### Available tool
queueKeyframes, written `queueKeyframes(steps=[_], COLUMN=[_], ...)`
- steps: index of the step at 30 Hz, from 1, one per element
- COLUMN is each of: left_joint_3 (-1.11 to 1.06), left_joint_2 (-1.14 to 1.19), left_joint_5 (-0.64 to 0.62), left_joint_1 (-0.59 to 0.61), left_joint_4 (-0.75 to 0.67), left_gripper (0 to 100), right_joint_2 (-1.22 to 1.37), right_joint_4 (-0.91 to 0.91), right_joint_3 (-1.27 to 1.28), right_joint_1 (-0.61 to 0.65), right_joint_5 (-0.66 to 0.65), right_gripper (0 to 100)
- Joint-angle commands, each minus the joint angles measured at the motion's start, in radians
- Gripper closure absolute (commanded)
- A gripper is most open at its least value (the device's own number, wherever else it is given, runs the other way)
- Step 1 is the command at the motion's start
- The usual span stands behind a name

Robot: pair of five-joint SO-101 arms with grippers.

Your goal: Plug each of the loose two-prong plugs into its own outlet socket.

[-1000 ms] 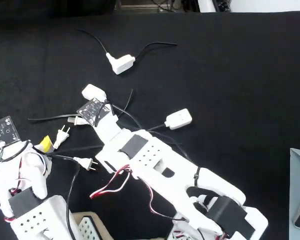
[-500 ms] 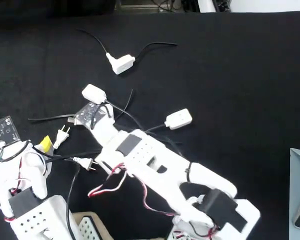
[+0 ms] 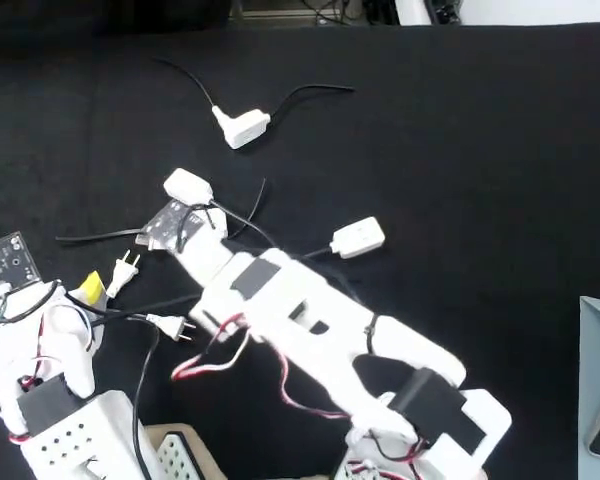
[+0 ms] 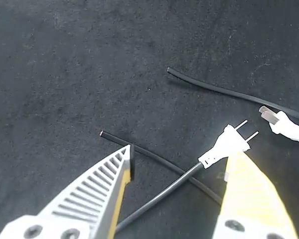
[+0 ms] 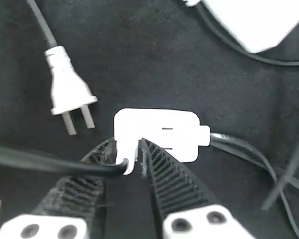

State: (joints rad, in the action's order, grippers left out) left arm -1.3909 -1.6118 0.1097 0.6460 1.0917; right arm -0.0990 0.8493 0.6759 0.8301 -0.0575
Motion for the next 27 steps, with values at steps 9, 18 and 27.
queueKeyframes(steps=[9, 18, 27], left_joint_3=[0.002, 0.002, -0.012], left_joint_2=[-0.006, -0.008, -0.012], left_joint_5=[-0.008, -0.008, -0.008], left_joint_1=[0.012, 0.013, 0.007], left_joint_4=[-0.006, -0.006, -0.006], left_gripper=[70, 70, 70], right_joint_2=[0.008, -0.120, -0.283], right_joint_4=[-0.005, 0.038, 0.089], right_joint_3=[0.007, -0.002, -0.008], right_joint_1=[-0.213, -0.227, -0.278], right_joint_5=[-0.080, -0.080, -0.074], right_gripper=[98.6, 98.6, 98.6])
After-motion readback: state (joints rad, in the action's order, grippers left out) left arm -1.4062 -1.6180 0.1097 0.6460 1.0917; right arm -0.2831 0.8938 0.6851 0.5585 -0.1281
